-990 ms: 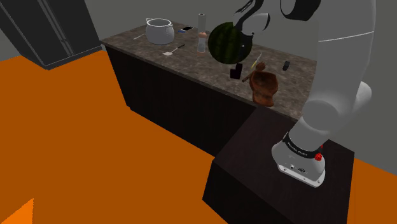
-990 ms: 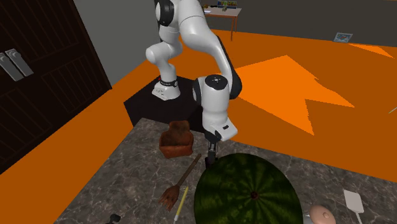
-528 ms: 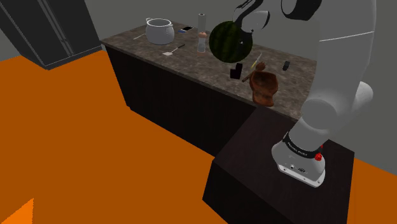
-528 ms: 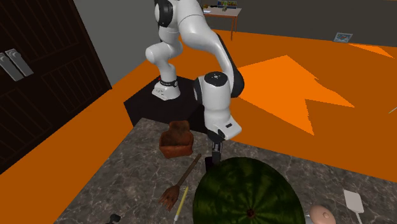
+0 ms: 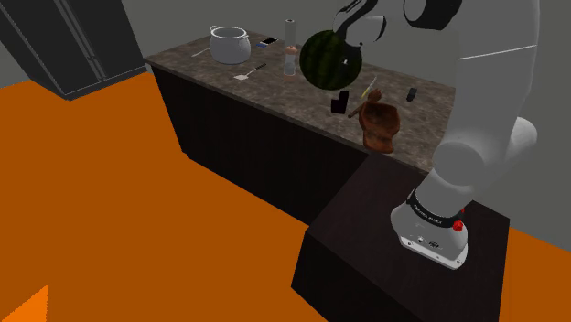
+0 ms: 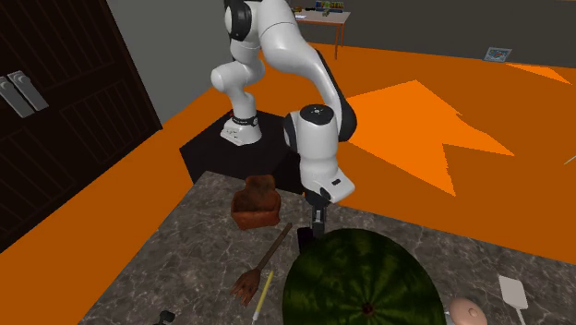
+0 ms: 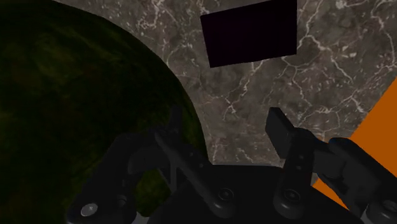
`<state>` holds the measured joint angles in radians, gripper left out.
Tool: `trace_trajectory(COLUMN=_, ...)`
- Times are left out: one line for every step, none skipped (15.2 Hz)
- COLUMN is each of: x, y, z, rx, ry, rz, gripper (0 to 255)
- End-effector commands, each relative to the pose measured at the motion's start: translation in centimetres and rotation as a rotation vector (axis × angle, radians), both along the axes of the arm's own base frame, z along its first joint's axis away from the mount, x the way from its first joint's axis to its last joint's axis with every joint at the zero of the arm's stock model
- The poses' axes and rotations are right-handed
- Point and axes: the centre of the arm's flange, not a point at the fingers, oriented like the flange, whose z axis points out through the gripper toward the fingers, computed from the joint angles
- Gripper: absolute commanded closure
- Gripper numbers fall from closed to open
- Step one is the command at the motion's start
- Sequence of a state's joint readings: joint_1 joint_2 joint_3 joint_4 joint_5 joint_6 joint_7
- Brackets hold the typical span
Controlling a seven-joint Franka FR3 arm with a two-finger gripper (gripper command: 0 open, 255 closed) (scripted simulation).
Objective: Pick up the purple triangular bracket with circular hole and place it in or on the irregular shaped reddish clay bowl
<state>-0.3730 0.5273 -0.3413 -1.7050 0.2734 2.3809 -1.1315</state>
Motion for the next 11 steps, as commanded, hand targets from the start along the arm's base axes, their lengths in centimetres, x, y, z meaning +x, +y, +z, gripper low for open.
trace_trajectory(x=-0.9, y=0.0, z=-8.8, rx=0.037, ry=0.115, rz=-0.001, gripper=255)
trace_trajectory(x=-1.0, y=0.8, z=-9.8, rx=0.037, ry=0.115, rz=-0.001, gripper=255)
trace_trajectory(x=-1.2, y=1.2, z=-9.7, rx=0.035, ry=0.114, rz=0.0, gripper=255)
trace_trajectory(x=-1.8, y=1.1, z=-8.7, rx=0.034, ry=0.114, rz=-0.001, gripper=255)
trace_trajectory(x=-2.0, y=0.2, z=-9.9, rx=0.036, ry=0.113, rz=-0.003, gripper=255)
trace_trajectory(x=-2.2, y=0.5, z=-9.5, rx=0.035, ry=0.113, rz=-0.002, gripper=255)
trace_trajectory(x=-1.6, y=0.1, z=-9.5, rx=0.035, ry=0.113, rz=-0.003, gripper=255)
trace_trajectory(x=-1.6, y=-0.7, z=-8.9, rx=0.037, ry=0.113, rz=-0.003, gripper=255)
trace_trajectory(x=-1.3, y=-0.9, z=-5.1, rx=0.006, ry=0.052, rz=-0.004, gripper=255)
trace_trajectory(x=-1.3, y=-0.9, z=-5.1, rx=0.006, ry=0.052, rz=-0.004, gripper=0)
trace_trajectory(x=-2.8, y=-2.1, z=-5.2, rx=0.095, ry=0.04, rz=0.064, gripper=0)
